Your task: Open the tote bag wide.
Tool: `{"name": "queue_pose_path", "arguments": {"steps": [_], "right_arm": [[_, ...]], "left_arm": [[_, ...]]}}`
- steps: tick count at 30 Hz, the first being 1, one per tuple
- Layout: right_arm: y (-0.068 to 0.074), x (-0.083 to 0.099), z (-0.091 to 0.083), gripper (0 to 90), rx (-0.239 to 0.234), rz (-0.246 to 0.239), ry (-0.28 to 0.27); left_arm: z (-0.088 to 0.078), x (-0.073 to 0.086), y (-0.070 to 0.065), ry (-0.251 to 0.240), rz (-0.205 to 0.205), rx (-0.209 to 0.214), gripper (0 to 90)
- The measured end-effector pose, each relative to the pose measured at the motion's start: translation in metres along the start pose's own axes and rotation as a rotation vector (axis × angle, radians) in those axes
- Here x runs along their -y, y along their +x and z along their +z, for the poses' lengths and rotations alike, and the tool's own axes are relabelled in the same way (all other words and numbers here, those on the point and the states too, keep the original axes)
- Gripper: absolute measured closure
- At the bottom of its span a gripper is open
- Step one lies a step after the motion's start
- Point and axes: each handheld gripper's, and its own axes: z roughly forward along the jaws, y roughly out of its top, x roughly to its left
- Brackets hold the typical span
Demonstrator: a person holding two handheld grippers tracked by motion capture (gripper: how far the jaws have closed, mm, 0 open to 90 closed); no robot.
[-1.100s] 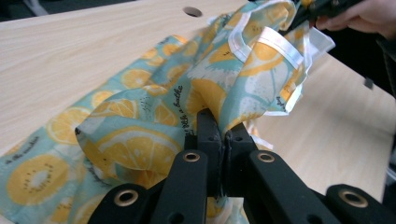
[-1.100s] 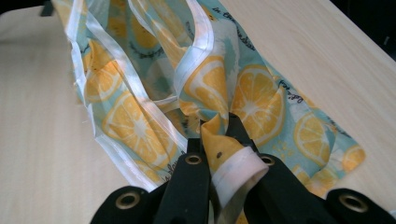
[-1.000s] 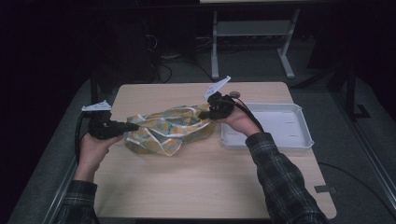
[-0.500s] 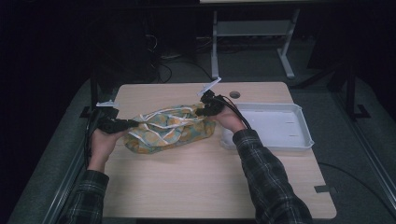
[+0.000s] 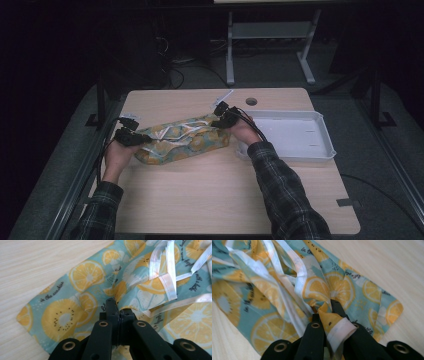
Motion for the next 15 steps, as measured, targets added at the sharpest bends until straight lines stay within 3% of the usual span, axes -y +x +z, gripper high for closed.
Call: {"name": "queue_pose_path", "arguments": {"steps": [8,11,15], "right_arm": [[0.004,0.008,0.007,88.4,-0.012,-0.017,0.064],[0.010,0.010,0.004,88.4,-0.021,-0.043,0.081],[0.019,0.015,-0.002,88.3,-0.032,-0.085,0.096]], "left_arm": [[0.006,0.005,-0.003,0.058,0.034,0.008,88.9],[0.005,0.012,-0.003,0.063,0.014,0.048,88.8],[-0.001,0.019,-0.009,0.077,0.021,0.088,88.8]]}}
